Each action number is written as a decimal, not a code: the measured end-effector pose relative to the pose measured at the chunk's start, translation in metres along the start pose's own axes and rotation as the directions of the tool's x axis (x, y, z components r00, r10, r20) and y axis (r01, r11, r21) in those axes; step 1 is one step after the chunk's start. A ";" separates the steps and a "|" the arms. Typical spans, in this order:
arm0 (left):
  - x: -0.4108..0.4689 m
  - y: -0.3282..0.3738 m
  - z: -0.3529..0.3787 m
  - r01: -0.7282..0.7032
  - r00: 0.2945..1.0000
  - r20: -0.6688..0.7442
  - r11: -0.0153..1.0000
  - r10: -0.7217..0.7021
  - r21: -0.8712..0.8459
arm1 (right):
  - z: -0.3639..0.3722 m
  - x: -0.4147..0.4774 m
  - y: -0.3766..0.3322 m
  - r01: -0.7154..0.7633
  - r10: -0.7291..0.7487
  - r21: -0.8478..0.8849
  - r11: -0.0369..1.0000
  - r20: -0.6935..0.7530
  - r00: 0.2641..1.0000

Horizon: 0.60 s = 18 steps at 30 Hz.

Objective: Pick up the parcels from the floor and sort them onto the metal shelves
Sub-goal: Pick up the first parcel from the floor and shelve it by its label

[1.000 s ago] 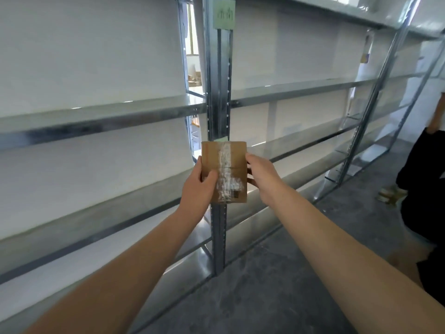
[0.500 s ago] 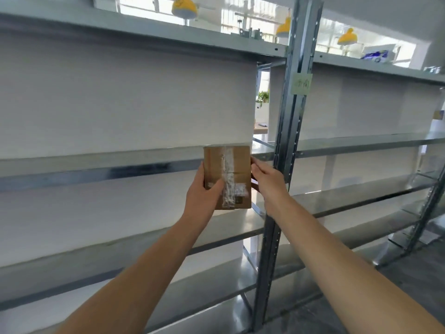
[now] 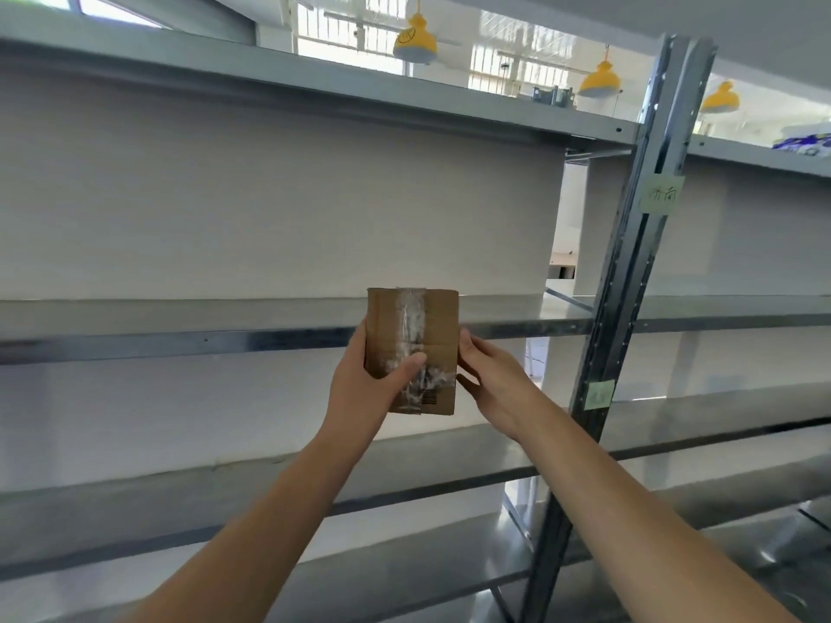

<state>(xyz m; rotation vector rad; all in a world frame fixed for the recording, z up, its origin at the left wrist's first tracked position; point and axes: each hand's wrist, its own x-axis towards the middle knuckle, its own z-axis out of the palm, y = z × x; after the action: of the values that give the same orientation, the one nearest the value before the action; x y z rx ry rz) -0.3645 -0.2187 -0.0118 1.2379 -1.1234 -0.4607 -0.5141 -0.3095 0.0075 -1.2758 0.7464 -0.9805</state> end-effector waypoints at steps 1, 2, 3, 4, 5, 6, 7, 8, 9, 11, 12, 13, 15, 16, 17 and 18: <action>-0.001 -0.001 -0.009 -0.002 1.000 -0.010 1.000 0.002 0.002 | 0.008 0.002 0.002 -0.009 0.009 -0.009 1.000 0.020 1.000; -0.001 -0.002 -0.018 -0.006 1.000 -0.021 1.000 0.007 0.006 | 0.017 0.003 0.004 -0.015 0.015 -0.014 1.000 0.038 0.999; -0.002 -0.002 -0.028 -0.013 0.999 -0.033 1.000 0.013 0.013 | 0.026 0.004 0.005 -0.018 0.018 -0.013 1.000 0.056 0.998; -0.002 -0.003 -0.037 -0.020 0.999 -0.045 1.000 0.021 0.023 | 0.035 0.004 0.007 -0.018 0.018 -0.006 1.000 0.074 0.997; -0.002 -0.004 -0.046 -0.027 0.998 -0.057 0.999 0.029 0.032 | 0.044 0.004 0.009 -0.014 0.013 0.002 1.000 0.090 0.996; -0.002 -0.004 -0.056 -0.034 0.997 -0.069 0.999 0.037 0.037 | 0.055 0.004 0.011 -0.006 0.005 0.012 1.000 0.101 0.995; -0.003 -0.004 -0.066 -0.040 0.996 -0.082 0.998 0.043 0.039 | 0.065 0.004 0.013 0.002 -0.004 0.020 1.000 0.105 0.994; -0.003 -0.004 -0.075 -0.044 0.994 -0.096 0.998 0.047 0.039 | 0.075 0.003 0.015 0.010 -0.013 0.028 1.000 0.106 0.994; -0.003 -0.004 -0.085 -0.047 0.993 -0.110 0.998 0.051 0.038 | 0.084 0.003 0.016 0.019 -0.022 0.033 0.999 0.107 0.994; -0.005 -0.006 -0.103 -0.051 0.990 -0.129 0.998 0.053 0.020 | 0.102 0.001 0.018 0.038 -0.042 0.038 0.999 0.106 0.993; -0.006 -0.007 -0.111 -0.049 0.990 -0.134 0.999 0.050 0.007 | 0.110 0.000 0.018 0.047 -0.051 0.040 0.998 0.099 0.994; -0.008 -0.009 -0.118 -0.046 0.989 -0.138 0.999 0.046 -0.002 | 0.117 -0.001 0.019 0.055 -0.058 0.041 0.998 0.088 0.994; -0.010 -0.011 -0.131 -0.056 0.987 -0.150 0.998 0.053 -0.014 | 0.129 -0.002 0.022 0.067 -0.070 0.045 0.997 0.066 0.995; -0.011 -0.013 -0.136 -0.067 0.985 -0.161 0.998 0.064 -0.015 | 0.133 -0.003 0.024 0.072 -0.075 0.050 0.996 0.055 0.996; -0.012 -0.013 -0.141 -0.076 0.982 -0.175 0.997 0.072 -0.015 | 0.136 -0.003 0.026 0.077 -0.080 0.060 0.995 0.044 0.996; -0.013 -0.014 -0.146 -0.078 0.978 -0.194 0.997 0.074 -0.017 | 0.140 -0.004 0.028 0.077 -0.080 0.076 0.994 0.033 0.996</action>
<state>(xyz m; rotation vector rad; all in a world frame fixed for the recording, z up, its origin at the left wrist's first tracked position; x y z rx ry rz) -0.2408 -0.1395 -0.0182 1.1872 -0.9933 -0.2890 -0.3868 -0.2460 0.0029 -1.2620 0.6304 -1.0373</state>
